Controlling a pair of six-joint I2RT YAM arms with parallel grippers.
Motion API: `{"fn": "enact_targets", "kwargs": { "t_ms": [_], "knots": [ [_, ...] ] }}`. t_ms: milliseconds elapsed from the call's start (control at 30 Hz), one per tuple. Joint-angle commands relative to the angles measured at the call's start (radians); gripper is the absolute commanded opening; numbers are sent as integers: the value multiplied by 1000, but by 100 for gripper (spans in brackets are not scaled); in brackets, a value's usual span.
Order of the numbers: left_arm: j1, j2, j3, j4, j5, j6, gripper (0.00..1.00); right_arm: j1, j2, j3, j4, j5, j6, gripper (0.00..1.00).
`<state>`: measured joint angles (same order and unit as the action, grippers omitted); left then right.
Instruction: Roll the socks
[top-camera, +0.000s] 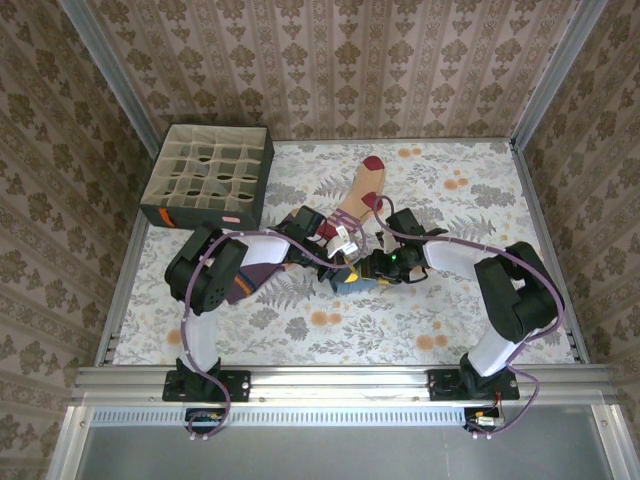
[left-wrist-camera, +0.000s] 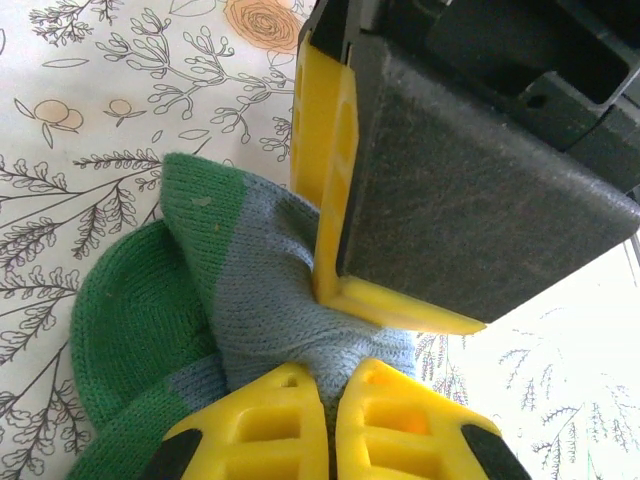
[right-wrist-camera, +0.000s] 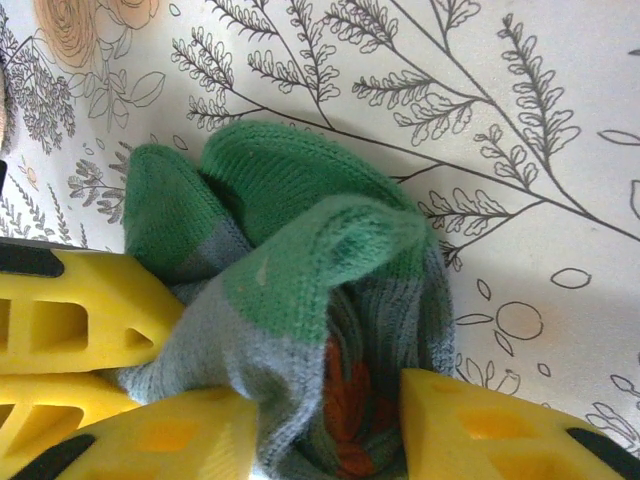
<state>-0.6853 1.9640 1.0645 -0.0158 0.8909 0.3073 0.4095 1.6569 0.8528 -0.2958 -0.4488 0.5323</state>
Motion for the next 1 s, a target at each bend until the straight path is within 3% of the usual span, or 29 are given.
{"fn": "enact_targets", "kwargs": {
  "t_ms": [0,300,433,633,800,967],
  "knots": [
    [-18,43,-25,-122,-32,41,0,20,-24,-74,17,29,21,42],
    [-17,60,-44,-100,-8,93,0,-11,-294,-144,14,89,67,48],
    [-20,56,-46,-94,18,131,0,-12,-213,-129,67,63,77,53],
    [-20,61,-48,-88,15,158,0,-9,-4,-72,122,-8,73,52],
    [-26,46,-62,-71,-38,166,0,19,56,-74,132,-27,83,37],
    [-76,-31,-95,-55,-196,232,15,20,73,-73,64,4,65,17]
  ]
}}
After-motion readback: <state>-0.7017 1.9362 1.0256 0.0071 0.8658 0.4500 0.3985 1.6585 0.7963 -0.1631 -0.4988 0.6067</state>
